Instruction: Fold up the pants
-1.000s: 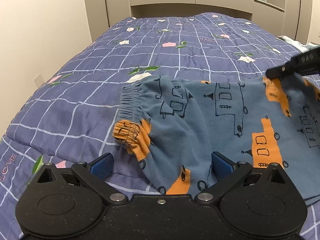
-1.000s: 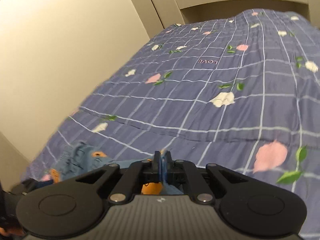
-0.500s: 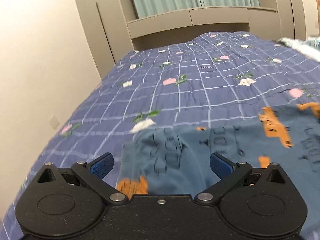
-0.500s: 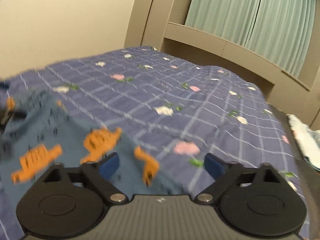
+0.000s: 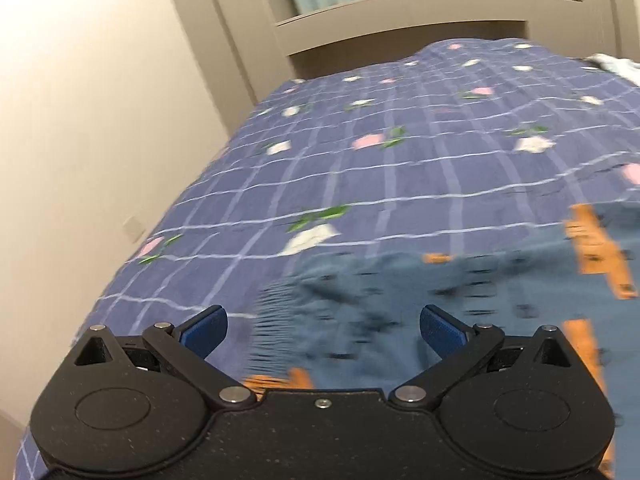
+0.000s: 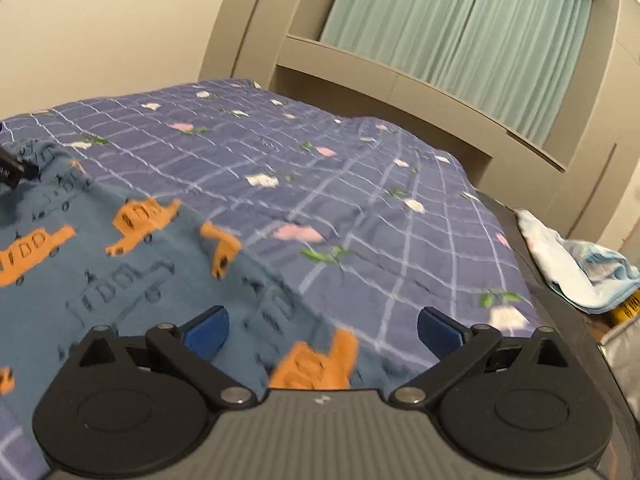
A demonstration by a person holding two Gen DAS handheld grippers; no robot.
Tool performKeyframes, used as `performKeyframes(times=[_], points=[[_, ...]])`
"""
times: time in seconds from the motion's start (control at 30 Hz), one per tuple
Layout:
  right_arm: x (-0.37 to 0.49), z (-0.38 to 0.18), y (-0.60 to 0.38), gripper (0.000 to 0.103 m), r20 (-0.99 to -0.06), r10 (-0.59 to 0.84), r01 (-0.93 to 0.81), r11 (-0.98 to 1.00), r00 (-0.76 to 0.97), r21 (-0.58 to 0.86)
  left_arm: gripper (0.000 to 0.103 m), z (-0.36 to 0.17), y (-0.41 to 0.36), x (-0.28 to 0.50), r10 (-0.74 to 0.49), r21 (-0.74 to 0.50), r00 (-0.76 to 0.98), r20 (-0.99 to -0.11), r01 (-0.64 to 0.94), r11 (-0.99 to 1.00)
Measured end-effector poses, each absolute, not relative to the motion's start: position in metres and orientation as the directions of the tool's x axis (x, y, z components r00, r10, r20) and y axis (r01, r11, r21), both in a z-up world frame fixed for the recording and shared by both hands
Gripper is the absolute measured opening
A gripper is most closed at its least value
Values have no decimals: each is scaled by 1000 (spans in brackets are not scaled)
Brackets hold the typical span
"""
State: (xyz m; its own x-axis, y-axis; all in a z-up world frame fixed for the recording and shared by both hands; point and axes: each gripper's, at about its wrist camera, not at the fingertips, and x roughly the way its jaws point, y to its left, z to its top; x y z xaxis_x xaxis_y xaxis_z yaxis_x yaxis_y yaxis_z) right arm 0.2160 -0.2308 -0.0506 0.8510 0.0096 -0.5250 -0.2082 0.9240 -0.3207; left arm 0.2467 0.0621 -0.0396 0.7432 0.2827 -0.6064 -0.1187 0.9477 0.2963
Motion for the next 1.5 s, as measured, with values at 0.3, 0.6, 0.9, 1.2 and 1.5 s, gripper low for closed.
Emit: performKeyframes(times=[0.3, 0.6, 0.9, 1.2, 1.5], points=[[156, -45, -295, 103, -515, -48, -71, 975, 856, -209, 102, -25, -44, 227, 67, 224, 770, -635, 100, 969], [75, -46, -414, 103, -521, -90, 215, 959, 849, 184, 102, -25, -175, 234, -201, 161, 736, -646, 389, 907], [80, -65, -480, 103, -504, 72, 226, 833, 861, 506, 102, -54, -249, 269, -251, 119, 649, -719, 471, 874], [83, -81, -501, 87, -465, 62, 293, 700, 883, 651, 102, -52, -262, 275, -230, 127, 639, -734, 461, 878], [81, -85, -497, 26, -500, -84, 423, 663, 862, 617, 102, -21, -286, 275, -375, -37, 566, -734, 518, 854]])
